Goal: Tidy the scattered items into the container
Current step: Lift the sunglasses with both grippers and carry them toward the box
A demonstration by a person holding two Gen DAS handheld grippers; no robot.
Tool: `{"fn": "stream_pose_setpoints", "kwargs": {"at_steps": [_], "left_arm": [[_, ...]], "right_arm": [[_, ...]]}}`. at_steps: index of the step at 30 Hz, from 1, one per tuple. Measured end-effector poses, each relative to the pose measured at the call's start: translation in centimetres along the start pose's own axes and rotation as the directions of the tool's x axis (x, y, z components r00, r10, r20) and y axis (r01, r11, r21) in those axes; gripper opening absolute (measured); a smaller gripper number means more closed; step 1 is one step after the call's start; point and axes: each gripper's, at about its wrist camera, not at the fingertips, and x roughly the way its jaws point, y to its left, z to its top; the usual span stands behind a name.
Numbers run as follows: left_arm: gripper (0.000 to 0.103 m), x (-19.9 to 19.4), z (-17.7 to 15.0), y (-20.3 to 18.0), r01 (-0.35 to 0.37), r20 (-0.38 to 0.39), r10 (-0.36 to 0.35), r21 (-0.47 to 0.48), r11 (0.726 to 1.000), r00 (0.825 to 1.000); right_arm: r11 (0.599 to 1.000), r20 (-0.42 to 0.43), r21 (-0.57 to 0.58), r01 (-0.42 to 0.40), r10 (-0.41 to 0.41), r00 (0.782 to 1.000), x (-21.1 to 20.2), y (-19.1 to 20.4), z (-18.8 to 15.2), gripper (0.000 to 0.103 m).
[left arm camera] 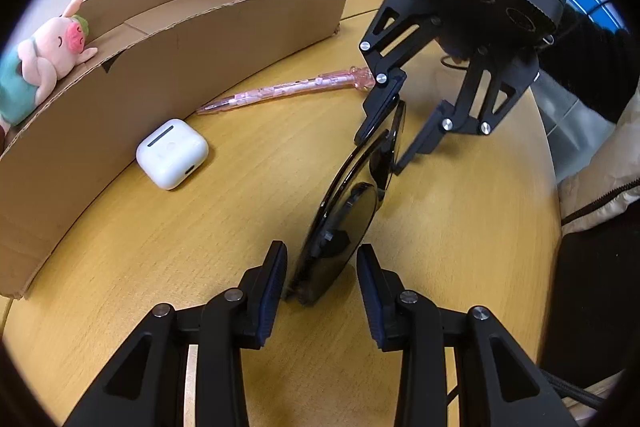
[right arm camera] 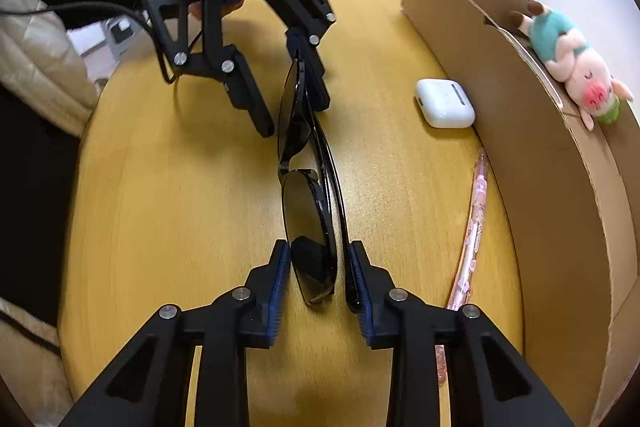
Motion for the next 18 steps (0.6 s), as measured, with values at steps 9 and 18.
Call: {"fn": "stream_pose_setpoints", "kwargs": {"at_steps": [9,18], "left_arm": [[0.036,-0.1,-0.4,0.3,0.019,0.009,-0.019,-0.002,1.000,1.000],[0.026,-0.2,0.0,-0.2,-0.025,-0.012,0.025,0.020,0.999,1.000]], "right_arm": [[0.994,-0.045,-0.090,0.063,-0.067,0.997,-0.1,1.0,0.6,0.025],[0.997,-0.021,-0.052,0.064,-0.065,0.998,-1.0,-0.1,0.4,0.023]]}}
